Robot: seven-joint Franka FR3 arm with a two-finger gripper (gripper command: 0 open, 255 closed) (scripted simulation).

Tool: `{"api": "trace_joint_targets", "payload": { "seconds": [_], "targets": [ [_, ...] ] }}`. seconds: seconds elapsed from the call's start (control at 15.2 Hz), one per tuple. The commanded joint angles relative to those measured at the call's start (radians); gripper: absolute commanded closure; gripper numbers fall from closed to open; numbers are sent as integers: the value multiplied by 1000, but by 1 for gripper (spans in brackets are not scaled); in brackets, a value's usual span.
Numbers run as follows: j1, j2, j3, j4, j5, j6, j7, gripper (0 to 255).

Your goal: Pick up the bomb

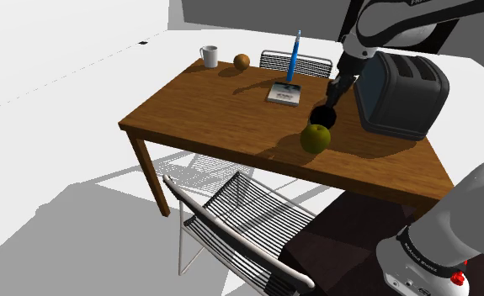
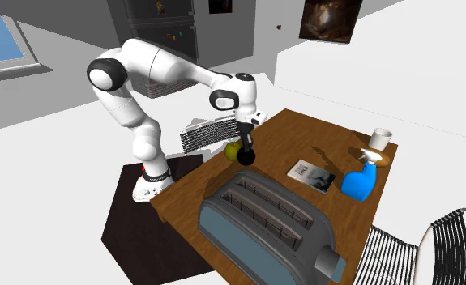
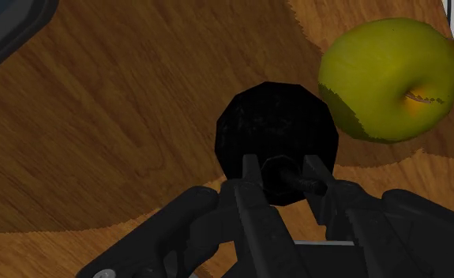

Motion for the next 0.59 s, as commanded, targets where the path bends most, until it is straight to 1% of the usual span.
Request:
{"api": "trace_joint_targets", "payload": {
  "seconds": [0.0, 0.4, 0.53],
  "targets": [
    [0, -9, 3, 21, -2, -31, 4, 255],
    [0, -30, 10, 85, -5, -114, 13, 255],
    [0, -30, 10, 87, -5, -116, 14, 255]
  ]
}}
